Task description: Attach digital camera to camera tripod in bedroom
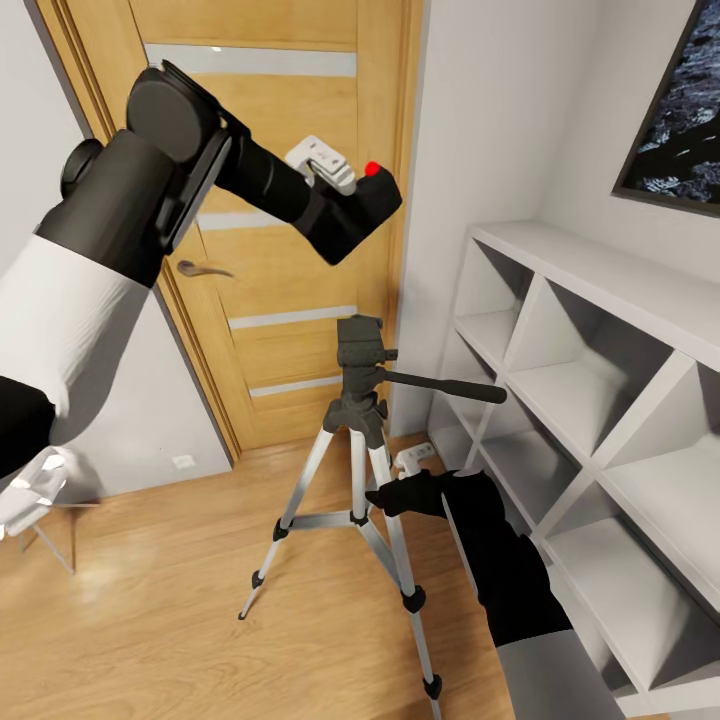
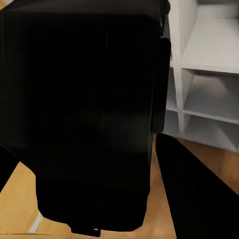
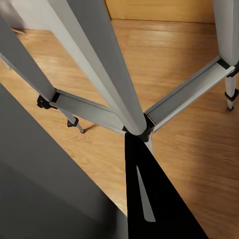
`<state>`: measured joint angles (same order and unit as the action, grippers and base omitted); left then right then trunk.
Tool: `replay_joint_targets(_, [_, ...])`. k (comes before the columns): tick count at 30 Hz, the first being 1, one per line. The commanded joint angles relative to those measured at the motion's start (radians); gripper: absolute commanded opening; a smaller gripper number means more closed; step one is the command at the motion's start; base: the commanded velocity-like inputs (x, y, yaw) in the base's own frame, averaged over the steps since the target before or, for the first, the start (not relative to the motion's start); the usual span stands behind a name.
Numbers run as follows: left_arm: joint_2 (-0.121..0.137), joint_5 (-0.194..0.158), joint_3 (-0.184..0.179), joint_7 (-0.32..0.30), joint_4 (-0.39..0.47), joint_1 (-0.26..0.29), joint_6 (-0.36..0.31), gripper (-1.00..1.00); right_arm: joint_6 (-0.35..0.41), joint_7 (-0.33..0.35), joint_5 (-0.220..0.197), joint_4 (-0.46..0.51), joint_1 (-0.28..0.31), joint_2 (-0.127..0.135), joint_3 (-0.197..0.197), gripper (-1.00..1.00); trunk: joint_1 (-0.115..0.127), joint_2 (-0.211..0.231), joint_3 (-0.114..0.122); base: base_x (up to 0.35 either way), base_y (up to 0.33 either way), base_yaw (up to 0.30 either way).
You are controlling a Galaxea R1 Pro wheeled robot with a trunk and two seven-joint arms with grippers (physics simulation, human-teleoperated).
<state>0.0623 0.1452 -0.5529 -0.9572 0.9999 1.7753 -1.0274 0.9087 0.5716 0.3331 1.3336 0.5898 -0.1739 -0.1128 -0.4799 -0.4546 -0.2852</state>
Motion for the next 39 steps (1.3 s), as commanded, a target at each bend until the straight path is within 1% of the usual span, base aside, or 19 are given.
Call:
replay_joint_targets(1, [0.000, 0.016, -0.002, -0.017, 0.005, 0.002, -0.001, -1.00, -0.005, 0.009, 0.032, -0.026, 0.001, -0.001, 0.001, -1.00, -0.001, -0.001, -0.002, 0.000, 0.000, 0.000])
replay_joint_targets(4, [-0.005, 0.018, -0.001, -0.020, 0.009, 0.003, -0.003, -1.00, -0.005, 0.008, 0.032, -0.027, 0.001, -0.001, 0.001, -1.00, -0.001, -0.001, -0.002, 0.000, 0.000, 0.000])
replay_joint_targets(6, [-0.026, 0.021, 0.001, -0.021, 0.002, 0.004, -0.003, -1.00, -0.005, 0.007, 0.032, -0.027, 0.001, -0.001, 0.001, -1.00, -0.001, -0.001, -0.002, 0.000, 0.000, 0.000])
replay_joint_targets(8, [-0.039, 0.025, -0.001, -0.022, -0.007, 0.004, 0.004, -1.00, -0.005, 0.007, 0.031, -0.027, 0.001, -0.001, 0.001, -1.00, -0.001, -0.001, -0.002, 0.000, 0.000, 0.000])
replay_joint_targets(11, [-0.047, 0.028, -0.005, -0.023, -0.019, 0.004, 0.012, -1.00, -0.005, 0.007, 0.031, -0.029, 0.001, -0.001, 0.001, -1.00, -0.001, -0.001, -0.002, 0.000, 0.000, 0.000])
replay_joint_targets(14, [-0.052, 0.031, -0.039, -0.027, -0.028, 0.004, 0.020, -1.00, -0.006, 0.007, 0.032, -0.035, 0.001, -0.001, 0.001, -1.00, -0.001, -0.001, -0.002, 0.000, 0.000, 0.000])
replay_joint_targets(17, [-0.048, 0.027, -0.068, -0.031, -0.038, 0.004, 0.018, -1.00, -0.006, 0.007, 0.032, -0.038, 0.001, -0.001, 0.001, -1.00, -0.001, -0.001, -0.002, 0.000, 0.000, 0.000])
replay_joint_targets(19, [-0.024, 0.026, -0.097, -0.078, -0.064, 0.004, 0.004, -1.00, -0.006, 0.007, 0.033, -0.039, 0.001, -0.001, 0.001, -1.00, -0.001, -0.001, -0.002, 0.000, 0.000, 0.000])
replay_joint_targets(20, [-0.021, 0.027, -0.104, -0.094, -0.066, 0.004, 0.003, -1.00, -0.005, 0.007, 0.033, -0.039, 0.001, -0.001, 0.001, -1.00, -0.001, -0.001, -0.002, 0.000, 0.000, 0.000])
replay_joint_targets(22, [-0.014, 0.029, -0.135, -0.152, -0.069, 0.004, 0.002, -1.00, -0.005, 0.007, 0.033, -0.039, 0.001, -0.001, 0.002, -1.00, -0.001, -0.001, -0.002, 0.000, 0.000, 0.000])
replay_joint_targets(23, [-0.009, 0.033, -0.163, -0.194, -0.070, 0.004, 0.002, -1.00, -0.005, 0.007, 0.034, -0.039, 0.001, -0.001, 0.002, -1.00, -0.001, -0.001, -0.002, 0.000, 0.000, 0.000])
replay_joint_targets(24, [-0.003, 0.042, -0.191, -0.231, -0.069, 0.005, 0.002, -1.00, -0.005, 0.007, 0.035, -0.039, 0.001, -0.001, 0.002, -1.00, -0.001, -0.001, -0.002, 0.000, 0.000, 0.000])
replay_joint_targets(25, [0.000, 0.049, -0.203, -0.247, -0.067, 0.006, 0.002, -1.00, -0.005, 0.007, 0.035, -0.039, 0.001, -0.001, 0.002, -1.00, -0.001, -0.001, -0.002, 0.000, 0.000, 0.000])
replay_joint_targets(26, [0.007, 0.071, -0.223, -0.274, -0.062, 0.008, 0.002, -1.00, -0.005, 0.007, 0.036, -0.039, 0.001, -0.001, 0.002, -1.00, -0.001, -0.001, -0.002, 0.000, 0.000, 0.000])
replay_joint_targets(27, [0.011, 0.085, -0.230, -0.284, -0.057, 0.009, 0.002, -1.00, -0.005, 0.007, 0.037, -0.039, 0.001, -0.001, 0.002, -1.00, -0.001, -0.001, -0.002, 0.000, 0.000, 0.000])
replay_joint_targets(28, [0.040, 0.187, -0.253, -0.341, 0.033, 0.012, 0.001, -1.00, -0.005, 0.007, 0.037, -0.039, 0.001, -0.001, 0.002, -1.00, -0.001, -0.001, -0.002, 0.000, 0.000, 0.000])
replay_joint_targets(29, [0.052, 0.226, -0.255, -0.371, 0.086, 0.013, -0.001, -1.00, -0.005, 0.007, 0.036, -0.039, 0.001, -0.001, 0.003, -1.00, -0.001, -0.001, -0.002, 0.000, 0.000, 0.000])
replay_joint_targets(33, [0.064, 0.264, -0.259, -0.399, 0.123, 0.013, -0.002, -1.00, -0.005, 0.003, 0.035, -0.039, 0.001, -0.001, 0.004, -1.00, -0.001, -0.001, -0.002, 0.000, 0.000, 0.000])
replay_joint_targets(39, [0.066, 0.276, -0.256, -0.405, 0.135, 0.013, -0.002, -1.00, -0.005, -0.020, 0.034, -0.039, 0.001, -0.001, 0.003, -1.00, -0.001, -0.001, -0.002, 0.000, 0.000, 0.000])
